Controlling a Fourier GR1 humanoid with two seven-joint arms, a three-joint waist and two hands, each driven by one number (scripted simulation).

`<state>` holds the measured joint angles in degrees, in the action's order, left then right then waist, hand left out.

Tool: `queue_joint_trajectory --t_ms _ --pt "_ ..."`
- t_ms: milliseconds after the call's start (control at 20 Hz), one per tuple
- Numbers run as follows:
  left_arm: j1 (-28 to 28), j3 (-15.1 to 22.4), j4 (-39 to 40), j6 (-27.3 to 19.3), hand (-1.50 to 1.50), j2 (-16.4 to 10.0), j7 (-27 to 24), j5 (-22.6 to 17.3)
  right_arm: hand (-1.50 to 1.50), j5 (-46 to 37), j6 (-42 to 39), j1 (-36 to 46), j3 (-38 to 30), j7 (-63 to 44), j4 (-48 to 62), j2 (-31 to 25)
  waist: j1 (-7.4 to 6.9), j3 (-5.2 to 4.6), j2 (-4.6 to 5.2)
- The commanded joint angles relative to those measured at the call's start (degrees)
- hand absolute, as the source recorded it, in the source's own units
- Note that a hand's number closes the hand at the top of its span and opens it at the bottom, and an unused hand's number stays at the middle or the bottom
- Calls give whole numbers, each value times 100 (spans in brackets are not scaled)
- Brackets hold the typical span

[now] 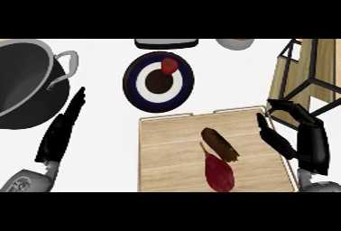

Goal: Pick the pear from the tray and place it in the tiered shelf

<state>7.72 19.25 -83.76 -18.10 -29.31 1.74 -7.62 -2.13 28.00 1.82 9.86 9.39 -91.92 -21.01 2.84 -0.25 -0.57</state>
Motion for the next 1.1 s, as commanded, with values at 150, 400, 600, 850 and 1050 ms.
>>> queue_joint_trajectory --t_ms 150,400,600,850,1050 --pt "-175 -185 162 893 0 -444 -792 -112 -150 -1064 897 -1319 1100 2031 -7 944 -239 26 49" --pt "47 -354 537 948 0 -397 -986 -33 -150 -2855 1859 -2289 1741 1370 -821 618 -155 7 43" --pt "-123 -393 421 949 0 -427 -988 -78 -150 -4223 1711 -3032 1705 37 -1387 170 -126 -26 42" --pt "-246 -276 364 738 0 -281 -1087 117 -150 -5738 1021 -3623 1305 -1224 -1672 39 -126 -53 74" --pt "-160 -281 399 860 0 -267 -1097 74 -150 -6929 20 -3700 1380 -2349 -2364 476 -212 -54 102"
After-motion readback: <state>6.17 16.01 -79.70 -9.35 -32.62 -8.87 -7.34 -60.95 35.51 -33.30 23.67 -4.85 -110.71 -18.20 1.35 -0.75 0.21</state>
